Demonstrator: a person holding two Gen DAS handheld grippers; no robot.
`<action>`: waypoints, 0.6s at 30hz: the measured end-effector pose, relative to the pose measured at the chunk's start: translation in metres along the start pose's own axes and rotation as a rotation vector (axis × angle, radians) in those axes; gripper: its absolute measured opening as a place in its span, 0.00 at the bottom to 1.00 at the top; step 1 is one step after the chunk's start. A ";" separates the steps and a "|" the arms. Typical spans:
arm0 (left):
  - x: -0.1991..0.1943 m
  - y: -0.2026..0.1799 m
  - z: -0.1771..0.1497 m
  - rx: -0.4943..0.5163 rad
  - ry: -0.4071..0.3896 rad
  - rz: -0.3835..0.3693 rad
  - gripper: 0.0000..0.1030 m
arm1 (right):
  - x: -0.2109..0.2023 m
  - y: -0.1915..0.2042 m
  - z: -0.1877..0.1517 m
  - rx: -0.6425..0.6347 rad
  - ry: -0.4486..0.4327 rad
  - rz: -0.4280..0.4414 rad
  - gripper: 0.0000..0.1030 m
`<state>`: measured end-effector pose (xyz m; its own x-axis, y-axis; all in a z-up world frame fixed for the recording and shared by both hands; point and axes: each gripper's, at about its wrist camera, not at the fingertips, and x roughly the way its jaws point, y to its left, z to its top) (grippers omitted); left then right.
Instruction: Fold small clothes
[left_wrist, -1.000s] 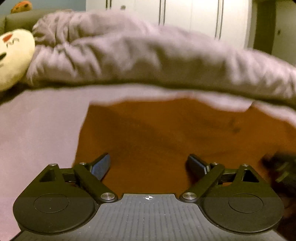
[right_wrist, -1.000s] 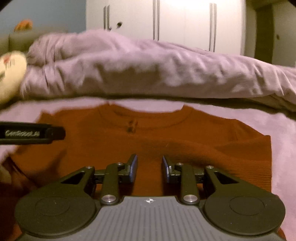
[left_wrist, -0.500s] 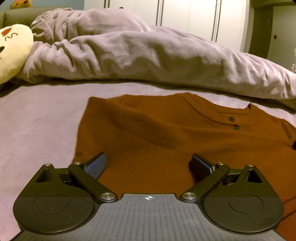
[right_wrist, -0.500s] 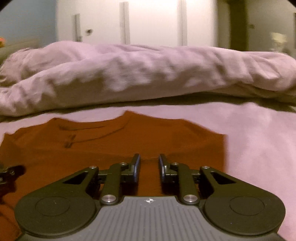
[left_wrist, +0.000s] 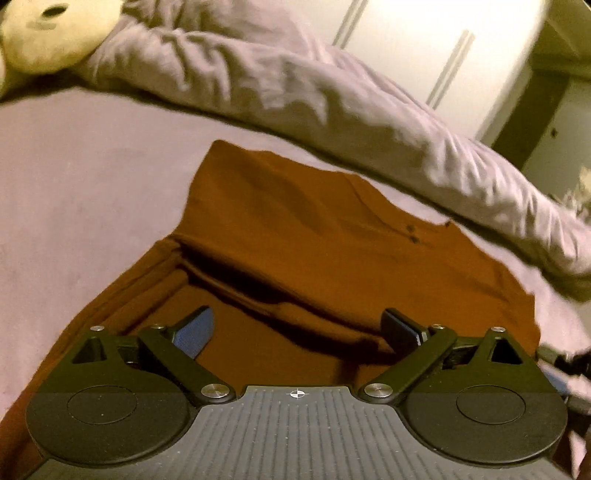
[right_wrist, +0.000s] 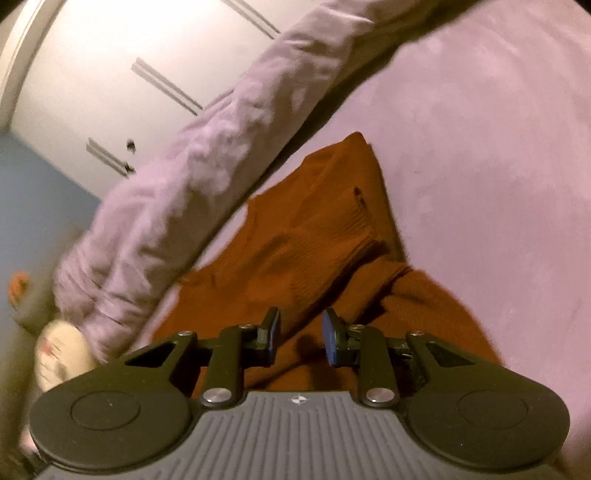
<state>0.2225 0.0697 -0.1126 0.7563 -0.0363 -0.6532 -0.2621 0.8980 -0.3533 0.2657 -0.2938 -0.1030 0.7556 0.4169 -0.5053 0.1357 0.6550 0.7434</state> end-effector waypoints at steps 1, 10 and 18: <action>0.003 0.004 0.004 -0.036 0.001 -0.019 0.96 | -0.001 0.002 -0.002 0.001 0.004 0.006 0.24; 0.028 0.030 0.036 -0.162 0.033 -0.006 0.77 | 0.030 -0.003 0.008 0.090 0.042 -0.011 0.24; 0.029 0.050 0.037 -0.222 0.026 0.046 0.35 | 0.024 0.011 0.013 -0.029 -0.012 -0.036 0.06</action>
<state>0.2534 0.1304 -0.1240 0.7253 -0.0116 -0.6884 -0.4235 0.7808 -0.4594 0.2939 -0.2843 -0.1014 0.7584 0.3850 -0.5260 0.1449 0.6873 0.7118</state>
